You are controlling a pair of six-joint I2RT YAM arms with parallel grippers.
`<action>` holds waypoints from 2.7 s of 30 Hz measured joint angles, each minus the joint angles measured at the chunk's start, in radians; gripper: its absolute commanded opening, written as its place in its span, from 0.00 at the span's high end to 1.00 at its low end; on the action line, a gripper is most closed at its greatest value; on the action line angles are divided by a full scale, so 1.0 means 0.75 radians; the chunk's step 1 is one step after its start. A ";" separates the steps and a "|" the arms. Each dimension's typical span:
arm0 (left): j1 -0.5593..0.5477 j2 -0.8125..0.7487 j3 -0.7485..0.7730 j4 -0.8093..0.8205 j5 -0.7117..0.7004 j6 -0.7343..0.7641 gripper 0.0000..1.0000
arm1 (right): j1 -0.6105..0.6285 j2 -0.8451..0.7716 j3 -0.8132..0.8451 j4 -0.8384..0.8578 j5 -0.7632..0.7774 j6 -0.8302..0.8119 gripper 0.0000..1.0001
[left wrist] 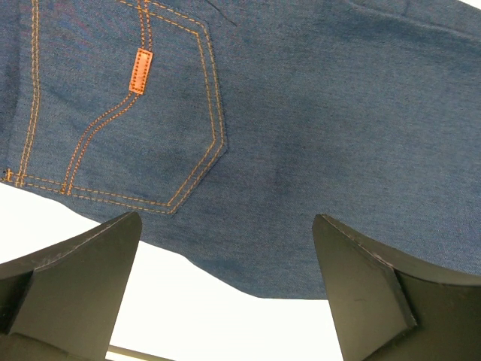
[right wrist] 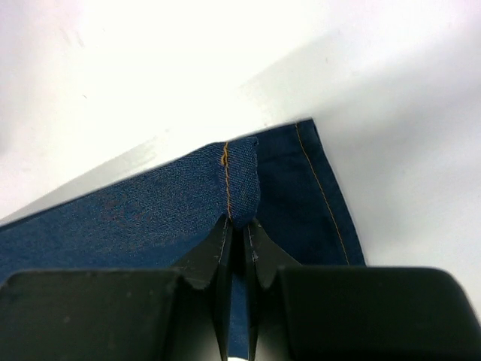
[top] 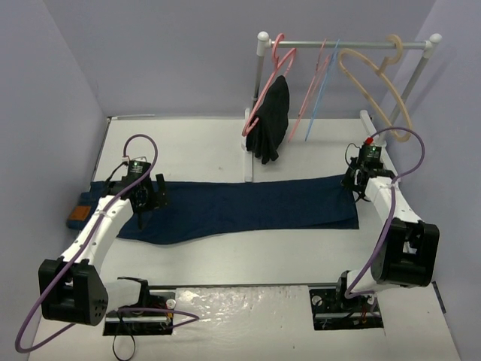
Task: Place the trousers on the hanger
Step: Fold the trousers at the center of the board.
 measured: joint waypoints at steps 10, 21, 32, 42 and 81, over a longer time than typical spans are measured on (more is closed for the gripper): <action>0.000 0.017 0.000 -0.002 -0.015 0.000 0.03 | 0.000 0.042 0.072 -0.032 0.028 0.010 1.00; 0.000 0.039 0.000 -0.006 -0.029 0.000 0.03 | -0.001 0.170 0.078 -0.075 0.192 0.041 0.47; 0.000 0.059 0.000 -0.014 -0.035 0.000 0.03 | -0.001 0.167 0.115 -0.117 0.248 0.078 0.44; 0.000 0.068 0.000 -0.020 -0.035 0.000 0.03 | -0.001 0.156 -0.158 -0.026 0.125 0.231 0.45; 0.000 -0.030 0.000 -0.027 -0.023 -0.001 0.03 | -0.110 0.132 0.029 0.023 0.237 0.359 0.53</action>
